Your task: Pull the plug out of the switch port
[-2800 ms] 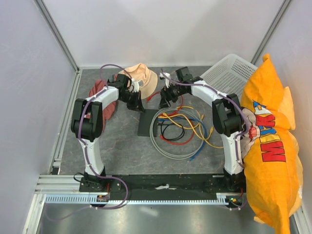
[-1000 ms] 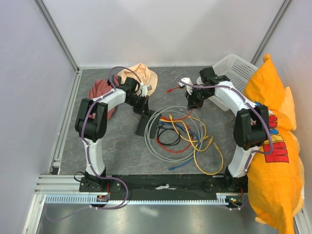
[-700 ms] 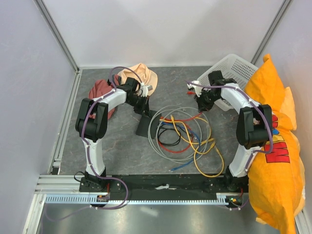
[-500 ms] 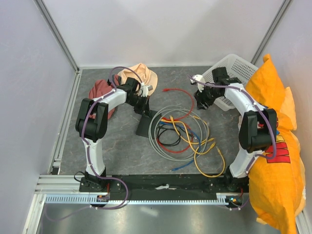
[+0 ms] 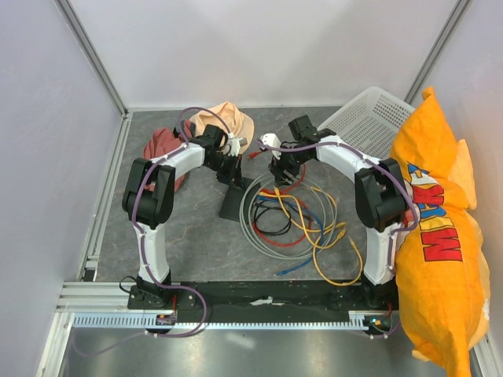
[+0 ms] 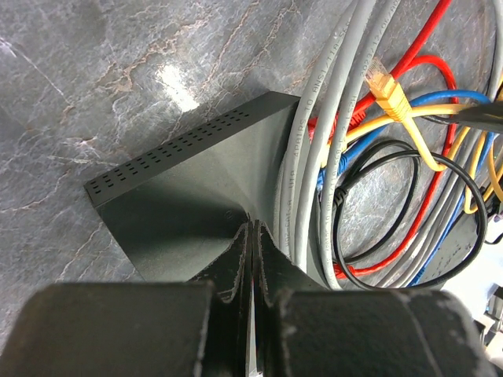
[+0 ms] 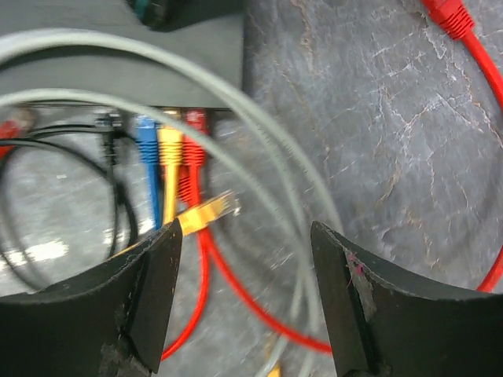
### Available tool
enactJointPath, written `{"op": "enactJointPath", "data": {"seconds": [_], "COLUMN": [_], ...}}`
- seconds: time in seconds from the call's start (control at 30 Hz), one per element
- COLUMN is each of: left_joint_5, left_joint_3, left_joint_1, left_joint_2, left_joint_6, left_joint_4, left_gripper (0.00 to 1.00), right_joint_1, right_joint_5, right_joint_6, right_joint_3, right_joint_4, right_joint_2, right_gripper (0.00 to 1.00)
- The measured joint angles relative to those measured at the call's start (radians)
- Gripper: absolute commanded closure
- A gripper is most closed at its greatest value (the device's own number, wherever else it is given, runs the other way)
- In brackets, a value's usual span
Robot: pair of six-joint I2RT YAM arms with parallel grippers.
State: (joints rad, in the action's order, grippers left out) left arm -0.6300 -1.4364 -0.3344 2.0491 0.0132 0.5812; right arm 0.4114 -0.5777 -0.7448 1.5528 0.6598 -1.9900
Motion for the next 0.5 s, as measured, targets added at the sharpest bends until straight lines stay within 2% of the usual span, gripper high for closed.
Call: {"op": "enactJointPath", "data": {"seconds": [0.2,0.37,0.47,0.5], "left_joint_5": [0.0,0.0,0.0,0.0], "left_joint_3": [0.0,0.0,0.0,0.0], "left_joint_1": [0.0,-0.001,-0.002,-0.002], "left_joint_2": [0.0,0.0,0.0,0.0], "left_joint_6": [0.0,0.0,0.0,0.0], "left_joint_4": [0.0,0.0,0.0,0.0], "left_gripper": [0.98,0.98,0.98,0.98], "right_joint_1": [0.017,0.03,0.031,0.031], "right_joint_5": [0.066,0.121,0.128,0.129], "right_joint_6": [-0.039,-0.05,-0.066,-0.076], "right_joint_3": [0.053,0.056,0.056,0.056], "right_joint_4": [-0.015,-0.057,-0.07,-0.066], "right_joint_2": [-0.083,-0.111,-0.132,-0.135], "right_gripper": [0.26,0.38,0.78,0.95]}}
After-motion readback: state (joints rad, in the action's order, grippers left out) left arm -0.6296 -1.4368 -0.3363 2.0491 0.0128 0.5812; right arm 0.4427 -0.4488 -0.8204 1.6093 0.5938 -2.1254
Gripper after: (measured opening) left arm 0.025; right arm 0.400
